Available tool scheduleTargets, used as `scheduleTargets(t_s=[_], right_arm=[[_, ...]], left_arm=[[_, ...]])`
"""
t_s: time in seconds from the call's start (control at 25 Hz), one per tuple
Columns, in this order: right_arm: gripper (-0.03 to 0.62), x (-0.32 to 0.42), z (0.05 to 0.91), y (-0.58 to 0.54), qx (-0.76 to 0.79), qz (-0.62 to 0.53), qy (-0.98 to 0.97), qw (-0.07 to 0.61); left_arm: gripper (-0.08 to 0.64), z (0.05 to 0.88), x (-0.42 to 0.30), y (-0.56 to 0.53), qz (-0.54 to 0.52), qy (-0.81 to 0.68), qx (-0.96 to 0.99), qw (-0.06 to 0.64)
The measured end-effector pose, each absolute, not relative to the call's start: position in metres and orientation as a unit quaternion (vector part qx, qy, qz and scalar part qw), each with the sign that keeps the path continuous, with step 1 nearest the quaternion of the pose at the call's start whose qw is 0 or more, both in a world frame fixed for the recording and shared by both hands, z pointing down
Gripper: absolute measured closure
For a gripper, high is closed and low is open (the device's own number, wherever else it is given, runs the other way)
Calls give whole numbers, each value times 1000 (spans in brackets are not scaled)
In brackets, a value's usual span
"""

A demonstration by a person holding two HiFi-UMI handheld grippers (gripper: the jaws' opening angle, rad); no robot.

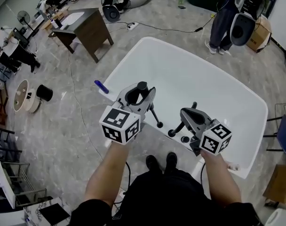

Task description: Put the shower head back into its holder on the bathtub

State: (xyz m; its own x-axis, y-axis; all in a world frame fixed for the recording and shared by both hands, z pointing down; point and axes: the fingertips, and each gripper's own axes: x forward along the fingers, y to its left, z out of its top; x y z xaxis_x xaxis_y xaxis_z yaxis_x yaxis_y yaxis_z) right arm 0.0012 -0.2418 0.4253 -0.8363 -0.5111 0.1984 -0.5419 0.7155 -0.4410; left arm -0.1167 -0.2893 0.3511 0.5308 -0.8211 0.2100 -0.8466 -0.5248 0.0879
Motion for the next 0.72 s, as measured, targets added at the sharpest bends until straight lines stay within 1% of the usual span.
scheduleTargets(t_s=[0.36,0.72], right_arm=[[571,27,455,-233,300,273,-913,46],[571,35,468,-229,301,288,-907,56]], left_arm=[[420,419,-90,-296,111,-466,867,138],[420,470,-73,-296,146,-459,859,172]])
